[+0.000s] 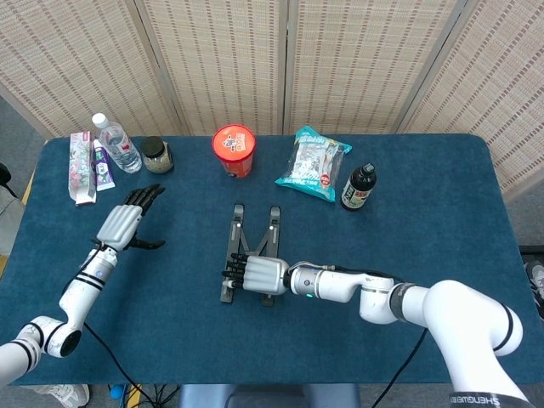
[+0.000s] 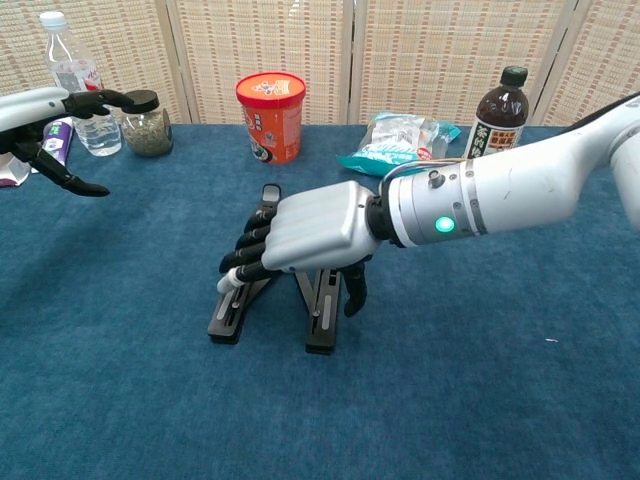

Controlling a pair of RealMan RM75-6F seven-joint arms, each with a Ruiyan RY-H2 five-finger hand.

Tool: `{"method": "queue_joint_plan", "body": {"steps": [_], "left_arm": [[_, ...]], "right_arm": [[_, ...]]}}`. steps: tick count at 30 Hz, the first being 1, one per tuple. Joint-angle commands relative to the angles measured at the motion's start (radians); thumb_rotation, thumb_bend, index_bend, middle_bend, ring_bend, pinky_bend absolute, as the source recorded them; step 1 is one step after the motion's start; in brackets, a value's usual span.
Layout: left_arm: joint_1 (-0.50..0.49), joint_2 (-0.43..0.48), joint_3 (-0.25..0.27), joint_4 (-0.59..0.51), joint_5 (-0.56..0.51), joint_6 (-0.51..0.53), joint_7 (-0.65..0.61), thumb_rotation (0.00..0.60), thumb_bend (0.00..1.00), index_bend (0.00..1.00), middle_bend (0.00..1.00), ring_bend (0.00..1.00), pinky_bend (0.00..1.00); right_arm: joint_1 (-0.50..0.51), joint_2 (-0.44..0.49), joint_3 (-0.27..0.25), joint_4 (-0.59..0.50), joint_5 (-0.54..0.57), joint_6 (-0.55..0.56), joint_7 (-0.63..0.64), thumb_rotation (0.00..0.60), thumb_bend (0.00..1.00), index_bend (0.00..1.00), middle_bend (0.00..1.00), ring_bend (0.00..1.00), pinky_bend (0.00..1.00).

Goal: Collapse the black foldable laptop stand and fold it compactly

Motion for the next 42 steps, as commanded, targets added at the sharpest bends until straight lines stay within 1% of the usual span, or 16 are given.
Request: {"method": "queue_joint_plan", "body": {"steps": [1,7,14,18,27,36,38,42], "left_arm": [[0.002,-0.003,-0.002,0.009,0.001,-0.002,-0.006,0.6,0.12,0.0,0.0,0.0,0.01],[0.006,-0.007,-0.002,0.029,0.004,-0.009,-0.021,0.6,0.12,0.0,0.0,0.0,0.01],[0.005,-0.014,-0.007,0.046,0.011,-0.009,-0.04,0.6,0.12,0.0,0.0,0.0,0.01],[0.007,-0.015,-0.006,0.05,0.019,-0.003,-0.044,0.6,0.12,0.0,0.0,0.0,0.01],[0.016,-0.017,-0.004,0.065,0.024,0.0,-0.064,0.6,0.12,0.0,0.0,0.0,0.01],[0.021,-0.022,-0.001,0.083,0.034,0.005,-0.082,0.6,0.12,0.0,0.0,0.0,0.01],[0.022,-0.025,0.0,0.087,0.036,0.006,-0.084,0.6,0.12,0.0,0.0,0.0,0.01],[0.022,-0.029,0.001,0.095,0.039,0.005,-0.09,0.6,0.12,0.0,0.0,0.0,0.01]], "right_arm": [[0.021,-0.028,-0.019,0.041,-0.015,0.008,0.042,0.6,0.0,0.0,0.0,0.0,0.0],[0.056,-0.055,-0.039,0.087,-0.023,0.006,0.122,0.6,0.0,0.0,0.0,0.0,0.0],[0.13,-0.062,-0.073,0.099,-0.02,-0.053,0.281,0.6,0.0,0.0,0.0,0.0,0.0],[0.163,-0.074,-0.089,0.118,-0.026,-0.06,0.344,0.6,0.0,0.0,0.0,0.0,0.0],[0.196,-0.097,-0.11,0.161,-0.027,-0.055,0.395,0.6,0.0,0.0,0.0,0.0,0.0],[0.207,-0.121,-0.114,0.201,-0.018,-0.033,0.419,0.6,0.0,0.0,0.0,0.0,0.0],[0.207,-0.125,-0.115,0.208,-0.016,-0.026,0.427,0.6,0.0,0.0,0.03,0.0,0.0],[0.208,-0.132,-0.124,0.222,-0.016,-0.015,0.441,0.6,0.01,0.0,0.12,0.0,0.0]]}}
